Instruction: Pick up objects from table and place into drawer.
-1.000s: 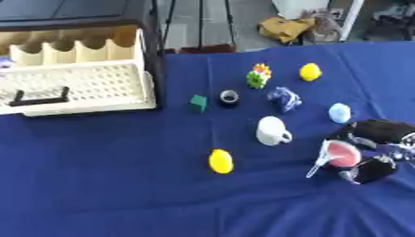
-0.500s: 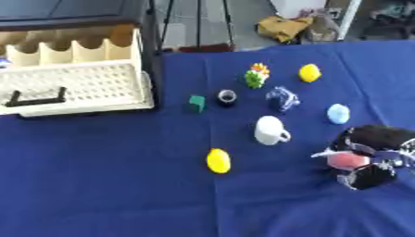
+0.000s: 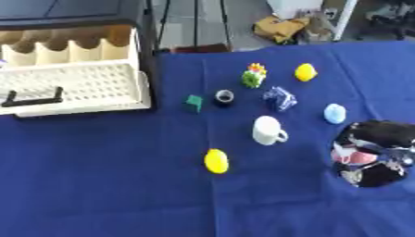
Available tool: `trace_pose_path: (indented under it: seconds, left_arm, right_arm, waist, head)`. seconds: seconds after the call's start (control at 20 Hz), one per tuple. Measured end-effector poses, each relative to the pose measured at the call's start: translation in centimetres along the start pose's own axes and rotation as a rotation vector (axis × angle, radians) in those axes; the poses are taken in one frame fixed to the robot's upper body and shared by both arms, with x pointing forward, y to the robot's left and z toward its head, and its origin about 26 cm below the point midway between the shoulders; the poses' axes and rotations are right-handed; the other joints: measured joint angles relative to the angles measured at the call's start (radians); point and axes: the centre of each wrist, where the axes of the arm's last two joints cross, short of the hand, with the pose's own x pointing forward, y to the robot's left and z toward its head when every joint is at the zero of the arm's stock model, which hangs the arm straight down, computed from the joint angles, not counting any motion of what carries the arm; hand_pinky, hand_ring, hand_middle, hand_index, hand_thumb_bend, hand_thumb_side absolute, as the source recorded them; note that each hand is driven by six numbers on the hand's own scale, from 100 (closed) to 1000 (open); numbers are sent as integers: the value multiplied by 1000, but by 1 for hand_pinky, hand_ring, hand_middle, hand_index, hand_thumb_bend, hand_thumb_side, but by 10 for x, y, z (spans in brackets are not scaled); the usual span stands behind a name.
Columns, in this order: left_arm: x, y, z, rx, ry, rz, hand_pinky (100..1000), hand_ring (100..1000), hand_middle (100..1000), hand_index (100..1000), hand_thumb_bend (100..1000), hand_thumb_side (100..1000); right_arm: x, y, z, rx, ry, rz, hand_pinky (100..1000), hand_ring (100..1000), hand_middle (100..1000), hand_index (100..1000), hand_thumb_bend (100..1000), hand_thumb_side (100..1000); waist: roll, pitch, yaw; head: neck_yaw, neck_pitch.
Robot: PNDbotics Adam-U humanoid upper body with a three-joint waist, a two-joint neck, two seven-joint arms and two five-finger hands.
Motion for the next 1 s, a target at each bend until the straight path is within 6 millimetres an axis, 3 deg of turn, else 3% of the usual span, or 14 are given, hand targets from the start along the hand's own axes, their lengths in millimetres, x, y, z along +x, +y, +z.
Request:
trace_pose_path:
  seconds: [0.3,0.35,0.65,1.0]
  left_arm:
    - [0,-1,0,-2,0,0,629,804,825,897,100,1000]
    - [0,-1,0,-2,0,0,627,804,823,891,100,1000]
    - [0,-1,0,-8,-4,1,625,803,823,889,100,1000]
    - [0,-1,0,-13,-3,1,623,805,823,886,100,1000]
  right_arm:
    - [0,2,1,3,5,-5,595,780,666,790,113,393]
    - [-1,2,1,5,7,-6,461,639,459,596,100,287]
    - [-7,5,0,-33,72,0,417,610,424,541,100,164]
    - [-3,-3,8,-127,82,80,407,598,407,516,100,113]
  waist:
    - [0,0,0]
    - [0,0,0]
    - [6,5,1]
    - [-4,5,1]
  head:
    - [0,0]
    - [0,0]
    - [-9,-1]
    - [-12,-2]
